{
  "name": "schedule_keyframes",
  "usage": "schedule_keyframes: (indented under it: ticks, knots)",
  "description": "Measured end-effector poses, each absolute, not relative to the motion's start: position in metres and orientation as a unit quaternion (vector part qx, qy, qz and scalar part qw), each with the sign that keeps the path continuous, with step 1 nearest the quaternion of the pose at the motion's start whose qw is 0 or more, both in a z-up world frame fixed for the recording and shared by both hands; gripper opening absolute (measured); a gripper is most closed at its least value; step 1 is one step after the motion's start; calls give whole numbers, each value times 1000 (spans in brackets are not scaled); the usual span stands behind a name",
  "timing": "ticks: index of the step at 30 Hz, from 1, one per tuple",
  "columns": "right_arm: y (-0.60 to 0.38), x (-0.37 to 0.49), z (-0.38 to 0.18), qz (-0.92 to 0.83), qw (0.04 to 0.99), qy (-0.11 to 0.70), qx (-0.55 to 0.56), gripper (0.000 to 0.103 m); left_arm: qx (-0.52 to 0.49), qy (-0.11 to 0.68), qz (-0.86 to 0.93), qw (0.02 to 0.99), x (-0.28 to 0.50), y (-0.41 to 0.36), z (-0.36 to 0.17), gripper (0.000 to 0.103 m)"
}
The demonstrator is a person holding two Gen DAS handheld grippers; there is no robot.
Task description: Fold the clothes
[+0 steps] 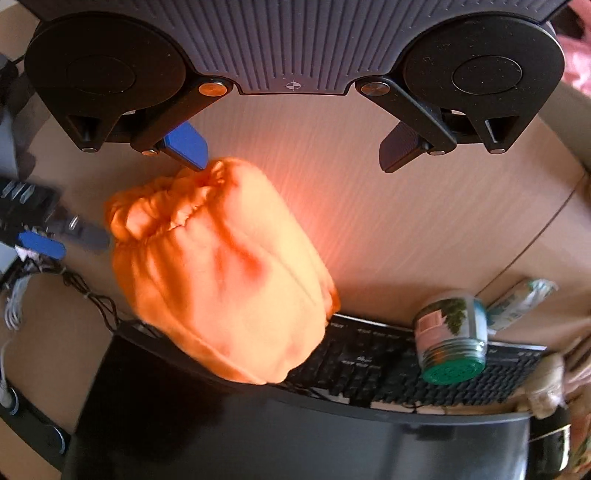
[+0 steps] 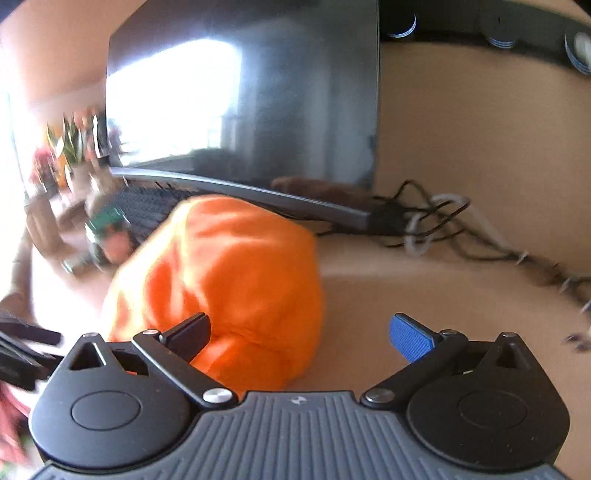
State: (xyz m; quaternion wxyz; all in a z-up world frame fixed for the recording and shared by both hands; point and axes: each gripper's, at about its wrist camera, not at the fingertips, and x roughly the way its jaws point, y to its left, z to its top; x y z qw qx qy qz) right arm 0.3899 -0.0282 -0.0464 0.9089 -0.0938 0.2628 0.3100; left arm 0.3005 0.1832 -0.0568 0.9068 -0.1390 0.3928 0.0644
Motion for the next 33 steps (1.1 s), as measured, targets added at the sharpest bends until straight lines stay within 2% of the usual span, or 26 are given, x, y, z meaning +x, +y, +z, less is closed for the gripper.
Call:
schedule_keyframes:
  ticks: [2,4,6,7,9,10,17,19,20,22,23,24,25,28,33]
  knots:
    - [-24,389,-53,314,906,246,-146,103,-141,384,55,911,304,175,-50,101]
    - [-18,390,-57,321,902,230,-173,98,-118,372,33,920,316,160,-45,102]
    - [-13,392,-60,326,899,217,-195,75,-82,373,35,924,335,147,-50,102]
    - [-11,395,-60,326,900,218,-193,68,-66,375,41,924,344,142,-53,102]
    - [-9,402,-58,323,903,224,-175,44,-53,381,48,922,358,140,-61,102]
    - [-8,404,-57,320,904,224,-172,41,-51,384,50,920,365,141,-66,103]
    - [6,393,-64,347,889,180,-238,41,-50,399,50,914,375,150,-83,103]
    - [11,396,-67,345,888,171,-251,48,-51,401,49,913,374,152,-84,103]
    - [14,399,-69,343,888,170,-254,58,-52,400,49,914,374,153,-84,103]
    - [18,407,-69,340,889,171,-256,60,-57,399,48,914,374,156,-83,103]
    - [18,407,-65,346,888,170,-250,48,-61,398,47,914,374,157,-82,103]
    - [17,406,-61,351,888,170,-243,22,-63,397,47,914,375,158,-81,103]
    - [17,406,-57,357,887,170,-237,15,-64,396,47,915,375,158,-81,103]
    - [9,393,-39,374,888,163,-212,11,-69,397,44,914,377,158,-82,103]
    - [0,384,-47,408,865,222,-193,9,-78,401,46,912,381,157,-87,103]
